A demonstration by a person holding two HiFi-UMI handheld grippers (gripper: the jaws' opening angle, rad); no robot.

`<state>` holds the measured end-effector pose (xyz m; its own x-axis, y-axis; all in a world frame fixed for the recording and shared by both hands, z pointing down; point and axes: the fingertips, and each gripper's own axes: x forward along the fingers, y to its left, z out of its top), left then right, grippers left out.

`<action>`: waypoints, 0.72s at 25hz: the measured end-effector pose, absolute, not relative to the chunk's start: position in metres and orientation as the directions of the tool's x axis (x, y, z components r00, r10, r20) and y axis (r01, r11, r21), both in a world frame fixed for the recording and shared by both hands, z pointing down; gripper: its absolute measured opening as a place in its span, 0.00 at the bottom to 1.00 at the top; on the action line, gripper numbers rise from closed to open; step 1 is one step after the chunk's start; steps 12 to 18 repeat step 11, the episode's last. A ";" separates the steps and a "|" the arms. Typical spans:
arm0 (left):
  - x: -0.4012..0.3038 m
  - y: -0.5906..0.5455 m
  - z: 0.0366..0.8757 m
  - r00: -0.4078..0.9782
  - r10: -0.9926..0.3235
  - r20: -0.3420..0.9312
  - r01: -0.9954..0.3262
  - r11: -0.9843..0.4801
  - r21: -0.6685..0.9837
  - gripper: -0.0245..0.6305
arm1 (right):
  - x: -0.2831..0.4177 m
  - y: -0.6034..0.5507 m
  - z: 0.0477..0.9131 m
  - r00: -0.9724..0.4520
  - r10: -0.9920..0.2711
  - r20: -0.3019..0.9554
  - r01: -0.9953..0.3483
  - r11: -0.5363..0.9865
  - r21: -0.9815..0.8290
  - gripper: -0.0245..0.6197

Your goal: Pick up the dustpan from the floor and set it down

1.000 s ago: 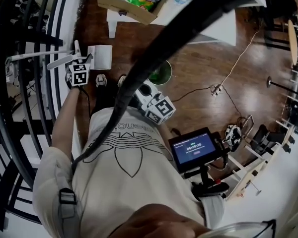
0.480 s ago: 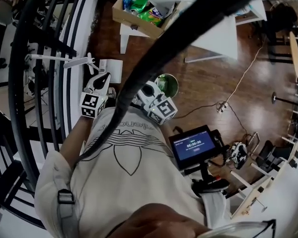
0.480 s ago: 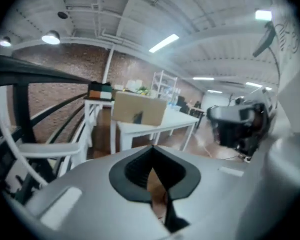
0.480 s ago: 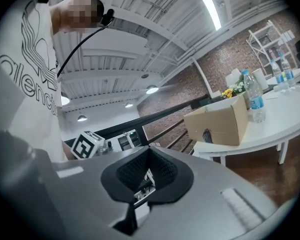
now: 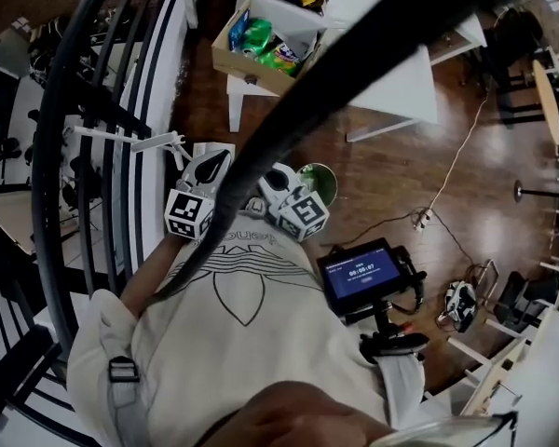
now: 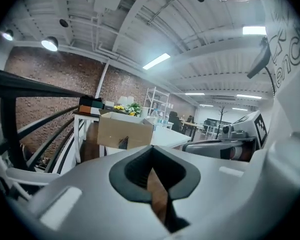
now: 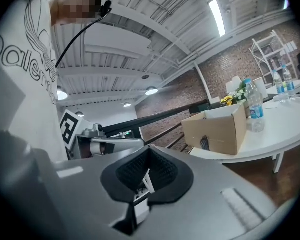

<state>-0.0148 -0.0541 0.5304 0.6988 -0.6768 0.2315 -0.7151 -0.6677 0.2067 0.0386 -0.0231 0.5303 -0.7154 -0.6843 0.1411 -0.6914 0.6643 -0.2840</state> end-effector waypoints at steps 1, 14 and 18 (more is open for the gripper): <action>-0.014 -0.055 0.532 0.701 -0.672 0.240 -0.713 -0.670 0.209 0.07 | 0.038 -0.024 0.530 -0.716 -0.684 0.139 -0.691 0.667 -0.278 0.04; 0.011 -0.053 0.543 0.746 -0.598 0.293 -0.659 -0.727 0.193 0.07 | 0.044 -0.026 0.532 -0.718 -0.683 0.137 -0.690 0.671 -0.270 0.04; 0.011 -0.053 0.543 0.746 -0.598 0.293 -0.659 -0.727 0.193 0.07 | 0.044 -0.026 0.532 -0.718 -0.683 0.137 -0.690 0.671 -0.270 0.04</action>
